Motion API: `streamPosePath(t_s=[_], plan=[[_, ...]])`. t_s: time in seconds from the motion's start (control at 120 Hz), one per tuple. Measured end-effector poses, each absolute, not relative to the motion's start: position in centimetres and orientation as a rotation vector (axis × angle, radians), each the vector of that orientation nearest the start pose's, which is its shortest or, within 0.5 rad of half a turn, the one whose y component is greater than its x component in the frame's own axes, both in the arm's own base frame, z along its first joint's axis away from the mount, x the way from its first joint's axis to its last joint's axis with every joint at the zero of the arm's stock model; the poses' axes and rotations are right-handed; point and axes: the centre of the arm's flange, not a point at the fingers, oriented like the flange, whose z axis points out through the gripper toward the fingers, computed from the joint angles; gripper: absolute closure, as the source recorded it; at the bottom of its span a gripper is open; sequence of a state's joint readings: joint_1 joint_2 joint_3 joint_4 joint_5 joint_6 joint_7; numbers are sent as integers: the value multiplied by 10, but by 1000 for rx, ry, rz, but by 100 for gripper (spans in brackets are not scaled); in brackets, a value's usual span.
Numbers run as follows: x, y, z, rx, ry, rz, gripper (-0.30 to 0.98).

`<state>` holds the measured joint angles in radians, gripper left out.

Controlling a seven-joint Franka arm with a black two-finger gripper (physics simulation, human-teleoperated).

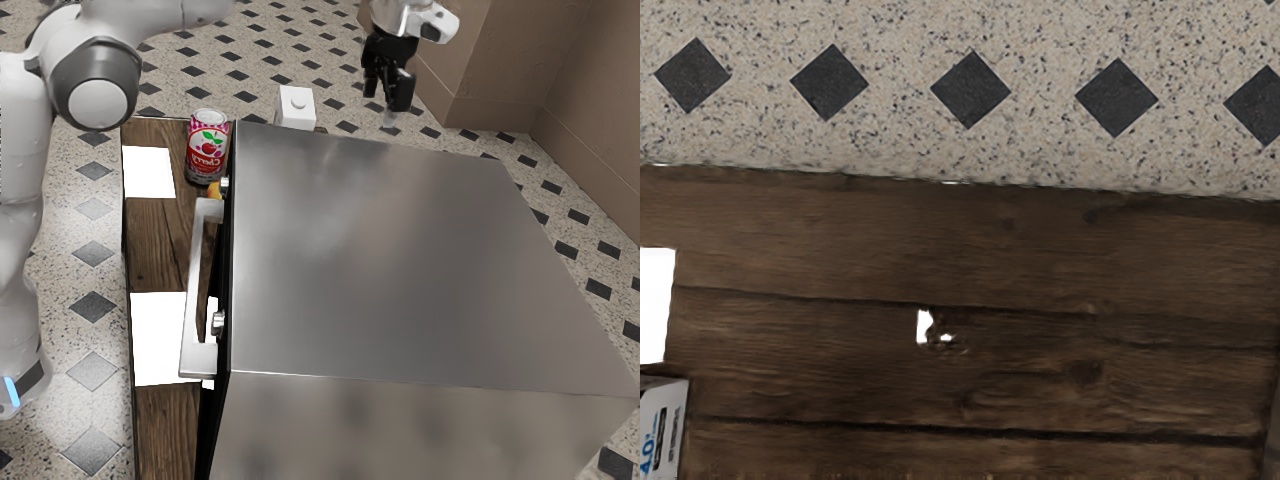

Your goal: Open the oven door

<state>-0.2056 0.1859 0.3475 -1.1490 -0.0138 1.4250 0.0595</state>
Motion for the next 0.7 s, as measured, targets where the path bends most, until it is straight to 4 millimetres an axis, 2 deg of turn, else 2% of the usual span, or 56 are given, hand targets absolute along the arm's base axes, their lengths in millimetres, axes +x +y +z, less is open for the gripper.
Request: streamPosePath(t_s=[0.083, 0.1, 0.15, 0.183, 0.217, 0.258, 0.3, 0.367, 0.4, 0.433, 0.467, 0.492, 0.508, 0.567, 0.617, 0.7], plan=[[590, 57, 690, -3086, -111, -108, 0], [588, 58, 704, -3093, -107, -150, 0], [570, 54, 769, -3136, -36, -360, 0], [551, 42, 811, -3179, 91, -502, 0], [527, 20, 848, -3190, 262, -628, 0], [492, -10, 888, -3170, 484, -753, 0], [454, -46, 917, -3091, 651, -816, 0], [381, -153, 950, -2856, 955, -864, 0], [342, -196, 960, -2741, 1054, -888, 0], [294, -217, 974, -2638, 1082, -915, 0], [228, -229, 988, -2552, 1178, -947, 0], [178, -239, 991, -2481, 1318, -946, 0], [154, -239, 990, -2439, 1390, -928, 1], [118, -232, 966, -2333, 1471, -800, 1], [91, -248, 935, -2218, 1537, -692, 0], [10, -254, 887, -1975, 1659, -640, 0]])
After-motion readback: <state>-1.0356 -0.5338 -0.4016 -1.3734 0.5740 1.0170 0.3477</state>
